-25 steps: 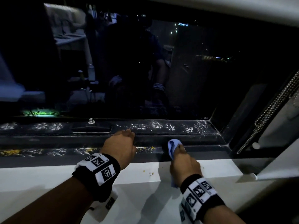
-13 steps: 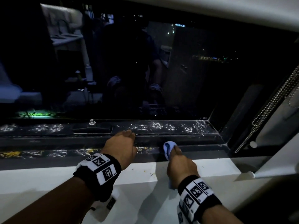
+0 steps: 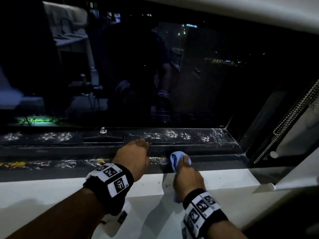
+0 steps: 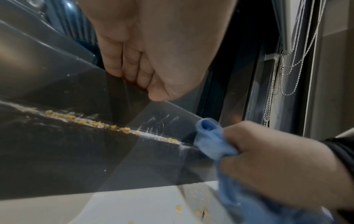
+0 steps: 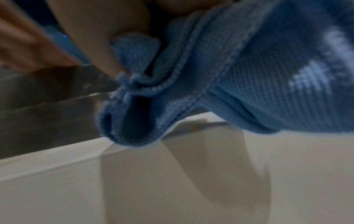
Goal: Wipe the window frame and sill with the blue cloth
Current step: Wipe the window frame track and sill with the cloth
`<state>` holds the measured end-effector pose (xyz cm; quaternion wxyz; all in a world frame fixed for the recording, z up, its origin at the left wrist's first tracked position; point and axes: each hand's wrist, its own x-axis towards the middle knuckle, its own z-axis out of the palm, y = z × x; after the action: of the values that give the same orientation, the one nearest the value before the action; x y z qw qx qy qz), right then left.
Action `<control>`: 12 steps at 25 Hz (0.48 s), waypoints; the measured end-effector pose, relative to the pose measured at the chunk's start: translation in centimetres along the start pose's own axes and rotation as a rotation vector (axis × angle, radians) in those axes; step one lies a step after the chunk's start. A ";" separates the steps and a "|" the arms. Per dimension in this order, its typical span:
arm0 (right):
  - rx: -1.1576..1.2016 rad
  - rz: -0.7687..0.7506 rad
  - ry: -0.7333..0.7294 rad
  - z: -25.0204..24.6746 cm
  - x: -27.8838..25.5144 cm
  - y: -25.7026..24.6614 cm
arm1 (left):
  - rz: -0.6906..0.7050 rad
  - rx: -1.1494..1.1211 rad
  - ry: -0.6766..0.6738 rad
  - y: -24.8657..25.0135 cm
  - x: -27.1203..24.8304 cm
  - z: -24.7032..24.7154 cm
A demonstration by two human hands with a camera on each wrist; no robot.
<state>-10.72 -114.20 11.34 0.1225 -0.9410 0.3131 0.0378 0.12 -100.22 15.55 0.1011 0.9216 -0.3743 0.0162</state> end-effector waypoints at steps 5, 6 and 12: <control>-0.009 -0.222 -0.015 0.2 -1.0 -0.9 | 0.041 0.000 -0.037 -0.8 0.1 0.2; 0.020 -0.188 0.005 0.0 -0.9 -0.5 | 0.062 -0.006 -0.032 -1.2 0.2 0.1; 0.022 0.105 -0.023 1.6 -0.2 -3.1 | 0.136 -0.027 -0.020 -2.3 0.3 -0.3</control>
<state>-8.99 -111.27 10.45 0.1345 -0.9214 0.3611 0.0515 1.95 -98.80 15.51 0.1087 0.8926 -0.4374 0.0090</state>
